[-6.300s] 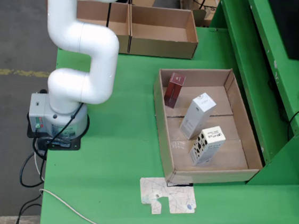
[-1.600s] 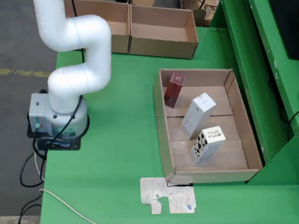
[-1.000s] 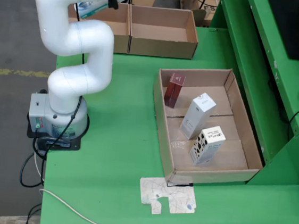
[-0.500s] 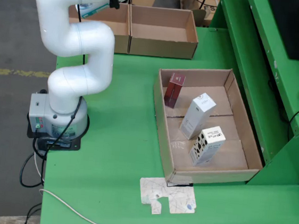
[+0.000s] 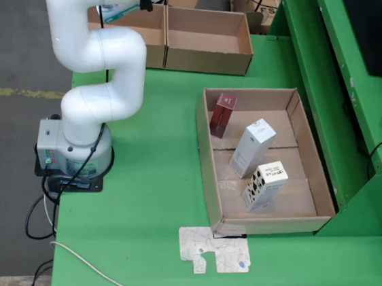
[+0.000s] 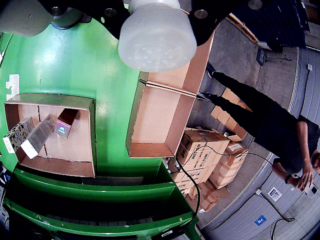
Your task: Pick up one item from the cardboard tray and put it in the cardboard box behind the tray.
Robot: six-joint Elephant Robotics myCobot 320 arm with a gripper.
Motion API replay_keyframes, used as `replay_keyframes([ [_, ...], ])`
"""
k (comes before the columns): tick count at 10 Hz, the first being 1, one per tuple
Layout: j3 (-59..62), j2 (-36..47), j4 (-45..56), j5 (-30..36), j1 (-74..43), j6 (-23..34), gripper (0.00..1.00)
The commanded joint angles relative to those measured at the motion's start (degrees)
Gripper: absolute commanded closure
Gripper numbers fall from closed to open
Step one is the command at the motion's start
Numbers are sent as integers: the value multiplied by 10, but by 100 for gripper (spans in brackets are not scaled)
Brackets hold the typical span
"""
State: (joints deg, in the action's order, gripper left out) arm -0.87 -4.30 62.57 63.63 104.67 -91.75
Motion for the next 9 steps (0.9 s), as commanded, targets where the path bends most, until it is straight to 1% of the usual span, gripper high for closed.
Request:
replay_keyframes([
  [1,9,9,-7,-6,1,3,100],
  [2,9,9,-7,-6,1,3,100],
  [3,9,28,-25,-3,9,-3,100],
  [4,9,33,-56,-6,3,6,100],
  [5,9,35,-105,-11,-7,33,100],
  [7,9,54,-147,-28,24,44,100],
  [9,9,67,-154,-25,38,39,100],
])
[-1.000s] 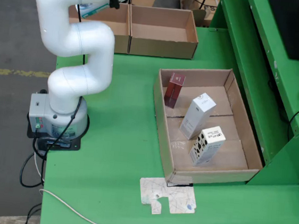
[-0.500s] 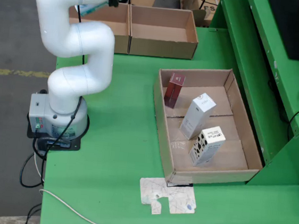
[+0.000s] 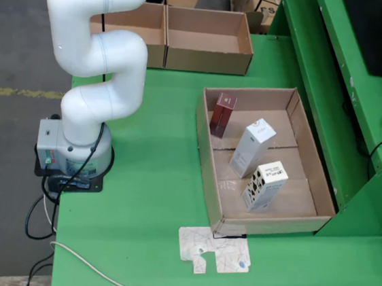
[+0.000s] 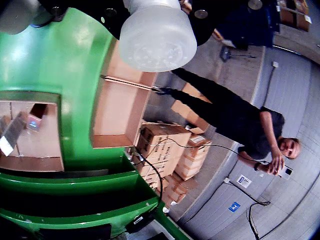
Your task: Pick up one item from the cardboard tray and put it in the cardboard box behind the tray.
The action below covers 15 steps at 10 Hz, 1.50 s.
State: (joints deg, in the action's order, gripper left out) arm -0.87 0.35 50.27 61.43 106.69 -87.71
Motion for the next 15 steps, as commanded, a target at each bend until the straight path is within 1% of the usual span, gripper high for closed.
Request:
replay_keyframes([
  [1,9,35,-25,3,34,-13,100],
  [2,9,51,-21,16,58,-32,100],
  [4,9,53,-28,33,37,-24,100],
  [5,9,60,-15,55,22,-27,100],
  [6,9,71,-2,90,19,-49,100],
  [7,9,82,4,138,4,-59,100],
  [8,9,82,4,138,4,-59,100],
  [13,9,117,18,363,-48,-123,100],
  [14,9,119,20,384,-50,-133,100],
  [15,9,121,31,385,-31,-153,100],
])
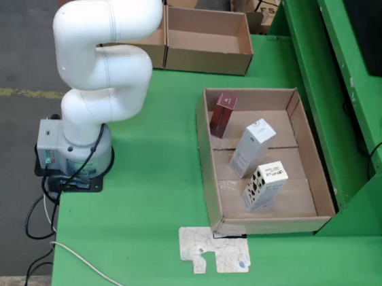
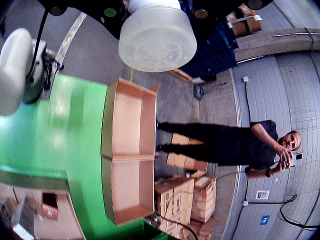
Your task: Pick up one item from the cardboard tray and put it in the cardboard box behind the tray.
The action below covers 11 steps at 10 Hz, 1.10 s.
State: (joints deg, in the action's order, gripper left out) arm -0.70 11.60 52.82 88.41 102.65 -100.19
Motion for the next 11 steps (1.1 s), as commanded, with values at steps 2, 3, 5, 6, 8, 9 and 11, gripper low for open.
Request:
replay_keyframes([
  [2,7,5,15,71,37,-39,100],
  [3,7,5,15,71,37,-39,100],
  [5,7,-4,32,-19,76,-46,100],
  [6,7,-4,32,-19,76,-46,100],
  [8,7,-4,32,-19,76,-46,100],
  [9,7,-4,32,-19,76,-46,100],
  [11,7,-4,32,-19,76,-46,100],
])
